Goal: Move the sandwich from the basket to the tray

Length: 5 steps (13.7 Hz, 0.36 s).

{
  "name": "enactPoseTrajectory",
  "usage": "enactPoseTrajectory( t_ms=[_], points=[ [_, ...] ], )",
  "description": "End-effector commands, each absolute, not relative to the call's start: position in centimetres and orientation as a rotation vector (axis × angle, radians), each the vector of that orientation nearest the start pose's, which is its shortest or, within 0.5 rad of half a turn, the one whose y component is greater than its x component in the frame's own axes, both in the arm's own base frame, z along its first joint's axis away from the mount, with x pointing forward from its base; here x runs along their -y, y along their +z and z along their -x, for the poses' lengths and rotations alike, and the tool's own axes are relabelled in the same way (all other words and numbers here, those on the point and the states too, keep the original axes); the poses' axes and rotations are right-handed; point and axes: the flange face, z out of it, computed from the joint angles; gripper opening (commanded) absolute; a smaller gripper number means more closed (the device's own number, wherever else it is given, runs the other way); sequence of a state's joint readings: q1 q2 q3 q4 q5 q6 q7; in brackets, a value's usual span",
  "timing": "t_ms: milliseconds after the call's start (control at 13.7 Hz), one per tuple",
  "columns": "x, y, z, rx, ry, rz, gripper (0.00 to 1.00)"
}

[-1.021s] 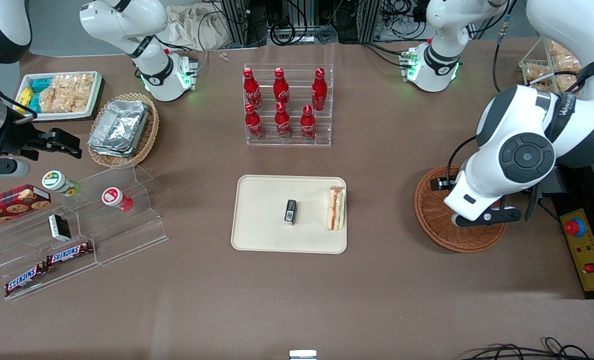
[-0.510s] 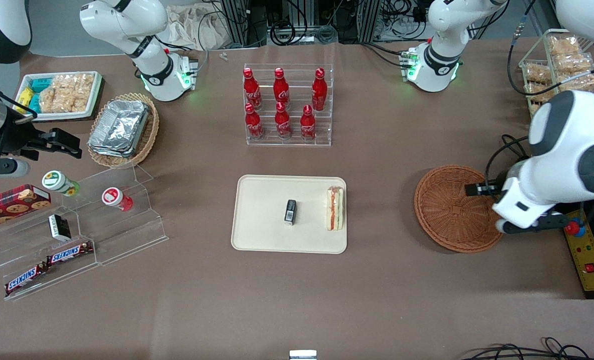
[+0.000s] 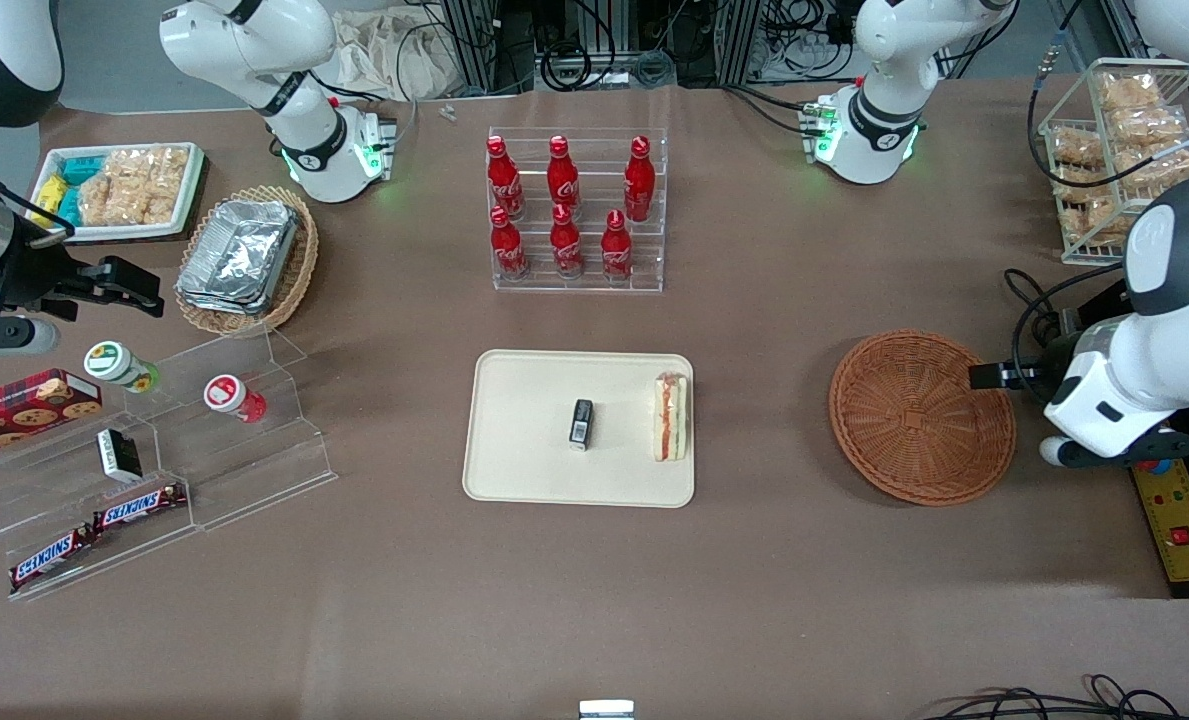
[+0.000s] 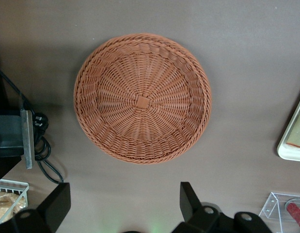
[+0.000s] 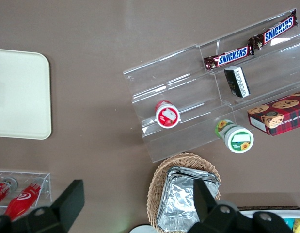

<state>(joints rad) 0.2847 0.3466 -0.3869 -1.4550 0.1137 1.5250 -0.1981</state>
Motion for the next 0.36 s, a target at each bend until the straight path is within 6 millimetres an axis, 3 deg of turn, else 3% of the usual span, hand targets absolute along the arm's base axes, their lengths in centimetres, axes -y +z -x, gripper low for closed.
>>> enactPoseTrajectory(
  t_ms=[0, 292],
  points=[
    [2.22, 49.46, -62.67, 0.160, 0.365, 3.101, 1.00],
    [2.59, 49.36, -62.83, 0.165, 0.342, 3.110, 1.00]
  ],
)
